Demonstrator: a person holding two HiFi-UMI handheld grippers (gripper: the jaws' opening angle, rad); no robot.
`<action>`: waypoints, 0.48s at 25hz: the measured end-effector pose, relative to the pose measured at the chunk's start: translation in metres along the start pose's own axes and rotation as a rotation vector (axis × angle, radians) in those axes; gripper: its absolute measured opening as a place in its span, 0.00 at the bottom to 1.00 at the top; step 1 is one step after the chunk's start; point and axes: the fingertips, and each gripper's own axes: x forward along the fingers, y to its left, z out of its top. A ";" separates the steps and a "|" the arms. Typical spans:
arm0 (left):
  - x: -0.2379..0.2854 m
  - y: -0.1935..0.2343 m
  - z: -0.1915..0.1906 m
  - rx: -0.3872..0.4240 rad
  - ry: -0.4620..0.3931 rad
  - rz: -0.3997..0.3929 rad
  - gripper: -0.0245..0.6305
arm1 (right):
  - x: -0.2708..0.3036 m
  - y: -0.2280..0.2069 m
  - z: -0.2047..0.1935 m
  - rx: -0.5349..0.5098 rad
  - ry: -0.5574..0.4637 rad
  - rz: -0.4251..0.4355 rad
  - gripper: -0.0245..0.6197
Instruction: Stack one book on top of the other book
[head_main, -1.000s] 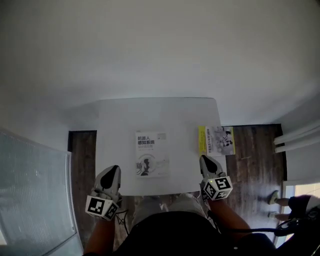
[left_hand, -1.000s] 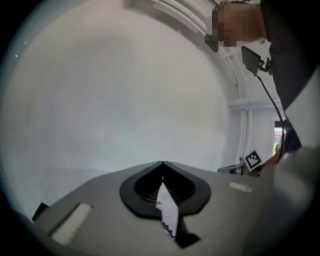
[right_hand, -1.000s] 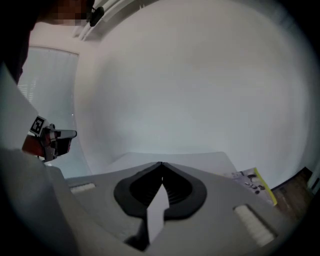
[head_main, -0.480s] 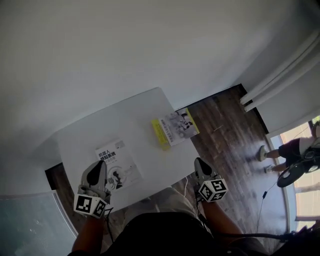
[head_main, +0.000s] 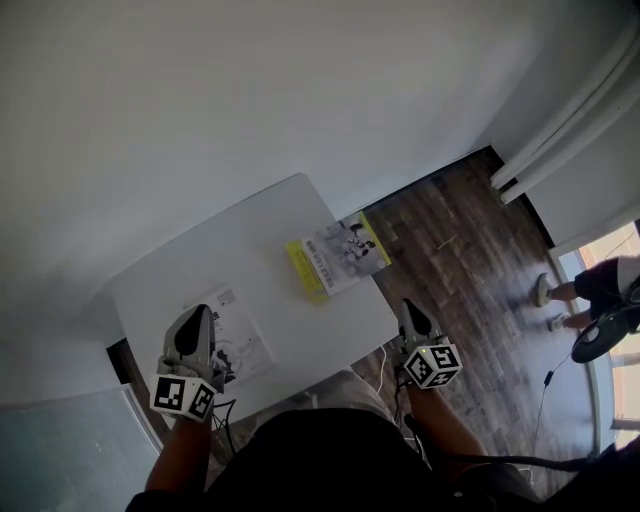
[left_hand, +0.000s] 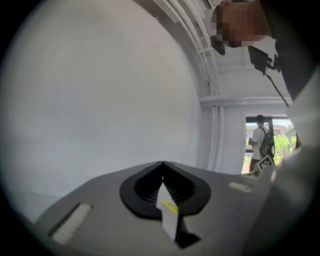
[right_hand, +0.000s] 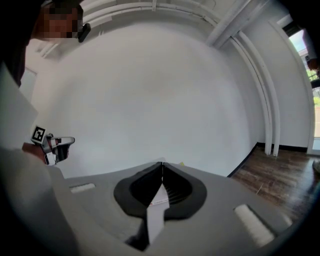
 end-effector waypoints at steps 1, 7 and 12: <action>0.005 -0.005 0.004 0.009 -0.005 -0.004 0.05 | 0.005 -0.005 0.001 -0.005 -0.003 0.004 0.04; 0.034 -0.020 0.004 0.047 0.032 0.012 0.04 | 0.044 -0.033 -0.001 0.015 0.036 0.027 0.12; 0.055 -0.018 0.007 0.049 0.054 0.062 0.04 | 0.065 -0.049 -0.020 0.040 0.103 0.041 0.20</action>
